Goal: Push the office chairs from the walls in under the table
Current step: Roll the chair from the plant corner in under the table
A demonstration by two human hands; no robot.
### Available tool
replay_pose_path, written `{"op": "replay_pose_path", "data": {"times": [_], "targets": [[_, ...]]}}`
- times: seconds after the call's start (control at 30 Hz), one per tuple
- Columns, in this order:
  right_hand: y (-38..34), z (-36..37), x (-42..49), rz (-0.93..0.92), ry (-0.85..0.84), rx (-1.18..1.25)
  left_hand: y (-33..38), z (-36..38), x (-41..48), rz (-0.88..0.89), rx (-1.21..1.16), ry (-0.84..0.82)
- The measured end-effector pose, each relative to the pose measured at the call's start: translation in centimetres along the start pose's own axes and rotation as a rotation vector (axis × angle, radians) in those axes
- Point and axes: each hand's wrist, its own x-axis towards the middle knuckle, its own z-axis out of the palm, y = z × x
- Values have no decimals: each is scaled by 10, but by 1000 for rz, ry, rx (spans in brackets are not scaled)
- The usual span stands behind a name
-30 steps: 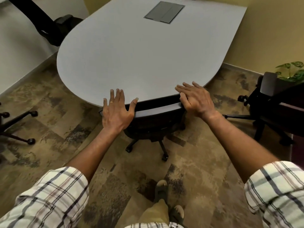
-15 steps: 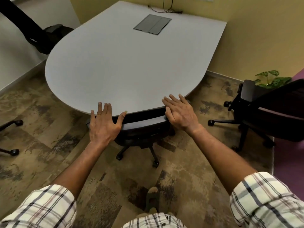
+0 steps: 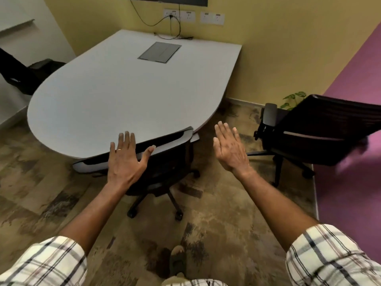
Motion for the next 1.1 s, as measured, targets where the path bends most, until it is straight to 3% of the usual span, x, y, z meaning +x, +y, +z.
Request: {"op": "replay_pose_path", "data": {"times": [0.13, 0.33, 0.4, 0.6, 0.93, 1.1], "targets": [[18, -14, -19, 12, 8, 36, 39, 1, 0, 58, 21, 15], [110, -70, -89, 45, 41, -13, 179, 19, -42, 139, -66, 30], [166, -103, -134, 125, 67, -60, 259, 27, -58, 240, -71, 3], [267, -163, -215, 284, 159, -108, 402, 35, -91, 468, -140, -46], [365, -207, -282, 492, 233, -151, 543, 49, -88, 676, -184, -55], [423, -226, -261, 547, 257, -171, 613, 64, -46, 694, -208, -72]]}}
